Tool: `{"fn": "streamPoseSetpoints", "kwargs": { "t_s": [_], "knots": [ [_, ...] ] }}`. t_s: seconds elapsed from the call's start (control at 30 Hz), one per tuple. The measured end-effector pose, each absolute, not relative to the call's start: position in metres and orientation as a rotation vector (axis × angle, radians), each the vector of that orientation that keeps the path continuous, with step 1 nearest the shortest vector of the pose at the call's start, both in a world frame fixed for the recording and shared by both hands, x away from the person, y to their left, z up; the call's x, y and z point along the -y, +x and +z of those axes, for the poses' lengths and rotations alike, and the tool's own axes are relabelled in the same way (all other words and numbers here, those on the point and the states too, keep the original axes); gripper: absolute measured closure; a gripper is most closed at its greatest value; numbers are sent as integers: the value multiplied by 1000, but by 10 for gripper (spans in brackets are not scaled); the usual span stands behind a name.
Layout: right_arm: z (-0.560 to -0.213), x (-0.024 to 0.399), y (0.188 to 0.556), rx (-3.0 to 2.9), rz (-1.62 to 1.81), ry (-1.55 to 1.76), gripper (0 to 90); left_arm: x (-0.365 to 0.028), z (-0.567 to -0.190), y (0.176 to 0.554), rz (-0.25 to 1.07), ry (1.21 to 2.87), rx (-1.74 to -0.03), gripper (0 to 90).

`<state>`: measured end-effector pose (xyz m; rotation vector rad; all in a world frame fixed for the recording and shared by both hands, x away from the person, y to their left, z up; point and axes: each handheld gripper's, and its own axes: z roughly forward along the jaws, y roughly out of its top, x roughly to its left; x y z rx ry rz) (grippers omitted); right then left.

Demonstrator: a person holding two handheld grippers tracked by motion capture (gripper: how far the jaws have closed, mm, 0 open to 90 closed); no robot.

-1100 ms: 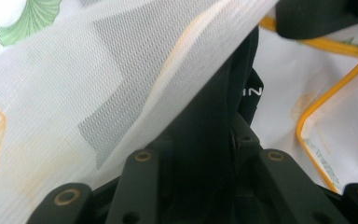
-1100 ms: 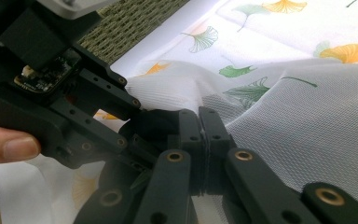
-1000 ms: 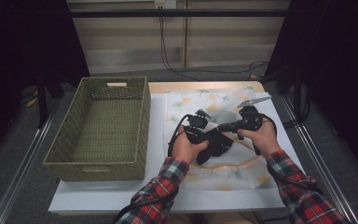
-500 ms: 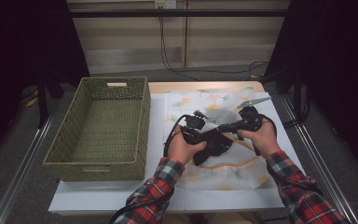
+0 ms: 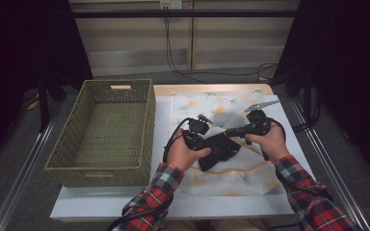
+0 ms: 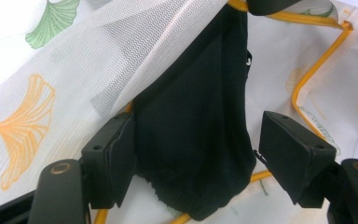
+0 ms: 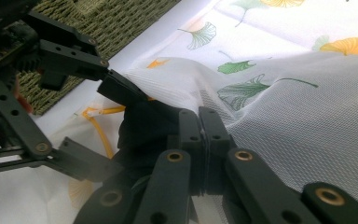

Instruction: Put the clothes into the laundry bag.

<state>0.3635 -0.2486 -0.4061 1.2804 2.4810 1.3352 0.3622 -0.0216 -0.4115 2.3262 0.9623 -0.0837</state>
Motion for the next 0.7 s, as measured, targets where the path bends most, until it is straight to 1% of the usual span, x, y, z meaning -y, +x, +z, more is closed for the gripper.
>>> {"fn": "streamPoseSetpoints", "kwargs": {
  "t_s": [0.2, 0.33, 0.4, 0.43, 0.47, 0.5, 0.53, 0.57, 0.6, 0.67, 0.7],
  "knots": [
    [-405, 248, 364, -2482, 1337, 1276, 900, 18, -408, 359, -88, 2342, -954, 299],
    [-405, 249, 365, -2484, 1331, 1276, 900, 15, -407, 359, -97, 2341, -963, 348],
    [-405, 248, 365, -2484, 1332, 1277, 900, 13, -406, 360, -104, 2340, -959, 381],
    [-406, 248, 365, -2481, 1329, 1280, 900, 13, -406, 359, -104, 2341, -971, 413],
    [-406, 248, 365, -2481, 1329, 1280, 900, 12, -406, 359, -107, 2332, -974, 413],
    [-406, 248, 365, -2485, 1327, 1276, 900, 11, -405, 359, -110, 2330, -975, 479],
    [-406, 248, 365, -2485, 1327, 1276, 900, 10, -405, 359, -108, 2335, -975, 479],
    [-406, 248, 365, -2485, 1328, 1276, 900, 9, -405, 358, -115, 2340, -990, 556],
    [-406, 248, 365, -2486, 1327, 1275, 900, 9, -406, 358, -104, 2343, -1001, 564],
    [-406, 248, 365, -2486, 1327, 1277, 900, 9, -406, 358, -113, 2356, -1002, 638],
    [-405, 248, 365, -2487, 1330, 1275, 900, 9, -407, 358, -116, 2349, -1002, 658]
  ]
}}
